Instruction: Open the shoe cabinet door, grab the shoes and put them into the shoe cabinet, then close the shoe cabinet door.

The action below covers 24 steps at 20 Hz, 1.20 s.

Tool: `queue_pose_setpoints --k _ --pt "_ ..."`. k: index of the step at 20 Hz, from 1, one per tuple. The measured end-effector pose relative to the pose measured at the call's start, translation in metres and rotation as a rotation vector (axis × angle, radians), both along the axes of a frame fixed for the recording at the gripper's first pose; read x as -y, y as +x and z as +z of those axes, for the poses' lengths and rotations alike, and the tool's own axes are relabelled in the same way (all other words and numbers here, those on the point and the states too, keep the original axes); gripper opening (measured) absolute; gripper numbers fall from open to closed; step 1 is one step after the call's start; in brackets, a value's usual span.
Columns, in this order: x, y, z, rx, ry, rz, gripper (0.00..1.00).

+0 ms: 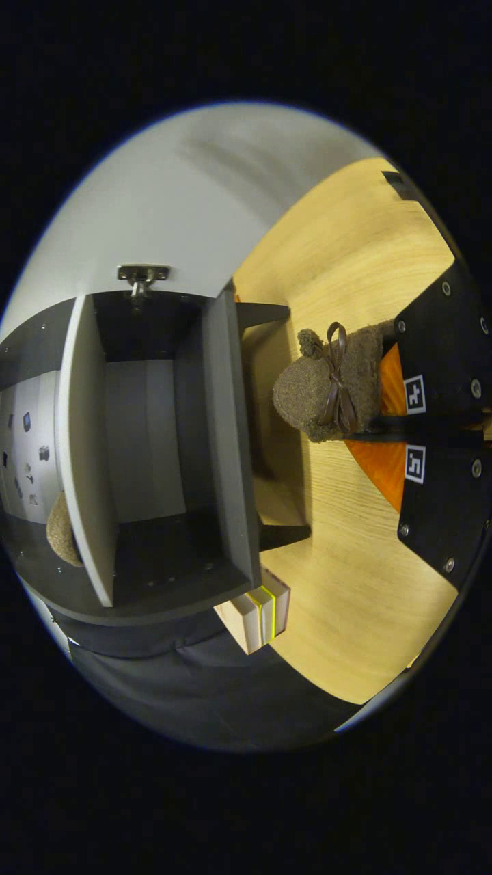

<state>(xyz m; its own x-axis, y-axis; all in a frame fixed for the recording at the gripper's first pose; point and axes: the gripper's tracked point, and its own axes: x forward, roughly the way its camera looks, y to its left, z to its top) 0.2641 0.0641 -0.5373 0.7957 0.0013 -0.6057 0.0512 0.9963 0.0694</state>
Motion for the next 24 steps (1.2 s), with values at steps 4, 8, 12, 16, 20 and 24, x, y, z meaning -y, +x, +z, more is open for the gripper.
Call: queue_pose_setpoints --k 4,8,12,16,20,24 --pt "-0.004 -0.002 0.079 0.082 -0.002 0.013 0.03" --pt "-0.008 0.001 0.171 0.193 -0.019 0.028 0.02" --pt "-0.009 0.006 0.248 0.296 -0.039 0.027 0.02" --pt "-0.006 0.024 0.294 0.343 -0.098 0.046 0.02" --pt "-0.003 0.066 0.307 0.347 -0.108 0.057 0.02" --pt "0.002 0.12 0.311 0.358 -0.098 0.071 0.02"
